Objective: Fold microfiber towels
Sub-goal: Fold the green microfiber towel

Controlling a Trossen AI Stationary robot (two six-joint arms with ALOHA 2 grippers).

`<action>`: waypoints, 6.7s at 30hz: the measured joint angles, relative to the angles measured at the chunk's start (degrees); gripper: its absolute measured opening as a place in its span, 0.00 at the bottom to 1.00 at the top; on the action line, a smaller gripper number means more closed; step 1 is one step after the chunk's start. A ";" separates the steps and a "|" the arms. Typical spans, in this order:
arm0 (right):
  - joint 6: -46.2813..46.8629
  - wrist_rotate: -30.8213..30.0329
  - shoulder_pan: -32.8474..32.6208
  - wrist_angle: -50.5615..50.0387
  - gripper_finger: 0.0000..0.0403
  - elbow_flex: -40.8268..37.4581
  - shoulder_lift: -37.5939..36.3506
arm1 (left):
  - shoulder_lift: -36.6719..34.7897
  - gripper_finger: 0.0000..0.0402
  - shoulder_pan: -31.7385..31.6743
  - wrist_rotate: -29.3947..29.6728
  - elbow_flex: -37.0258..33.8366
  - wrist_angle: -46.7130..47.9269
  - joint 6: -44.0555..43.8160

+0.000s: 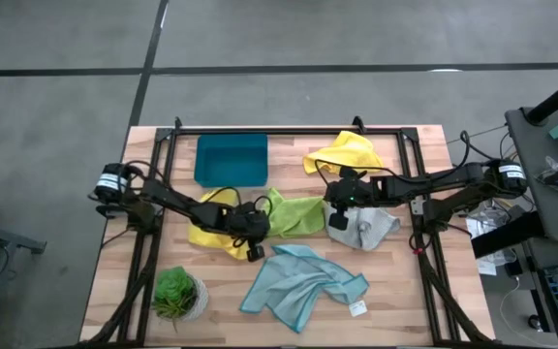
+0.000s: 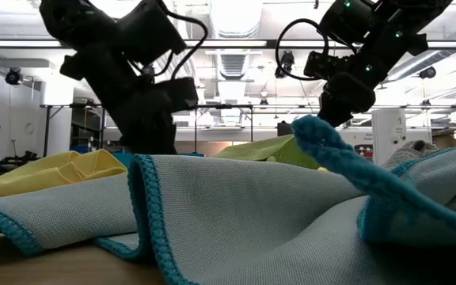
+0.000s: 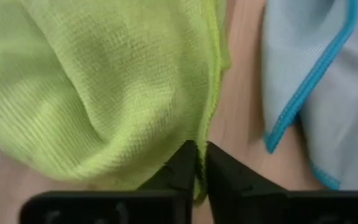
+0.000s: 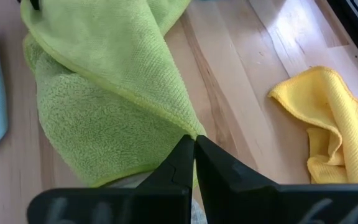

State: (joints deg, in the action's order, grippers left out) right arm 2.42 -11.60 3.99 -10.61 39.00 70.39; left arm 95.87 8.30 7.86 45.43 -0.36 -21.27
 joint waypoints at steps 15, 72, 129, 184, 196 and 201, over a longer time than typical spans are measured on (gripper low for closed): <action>-7.57 -0.12 -1.01 -13.64 0.02 9.82 -3.54 | -24.61 0.00 -0.50 0.04 7.76 20.08 12.68; -2.21 7.75 -8.85 17.88 0.27 1.26 3.90 | -30.83 0.00 1.09 -10.56 9.18 29.93 11.06; -9.98 -3.34 -9.60 20.95 0.02 15.98 26.35 | -40.03 0.00 0.80 5.90 10.23 29.66 -1.04; -19.27 -14.49 1.51 -40.76 0.02 42.76 2.49 | -40.18 0.00 -12.98 -1.75 21.15 43.93 19.46; -4.00 0.65 -8.87 -43.16 0.02 31.16 2.47 | -32.13 0.00 -1.12 -8.04 14.90 40.44 10.29; 1.85 8.35 -13.47 -42.36 0.02 26.61 2.47 | -26.63 0.00 4.47 -8.36 13.36 36.05 5.17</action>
State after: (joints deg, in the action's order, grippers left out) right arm 4.27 -3.25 -9.48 -52.97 65.61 72.86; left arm 69.25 12.77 -0.51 58.79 35.69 -16.10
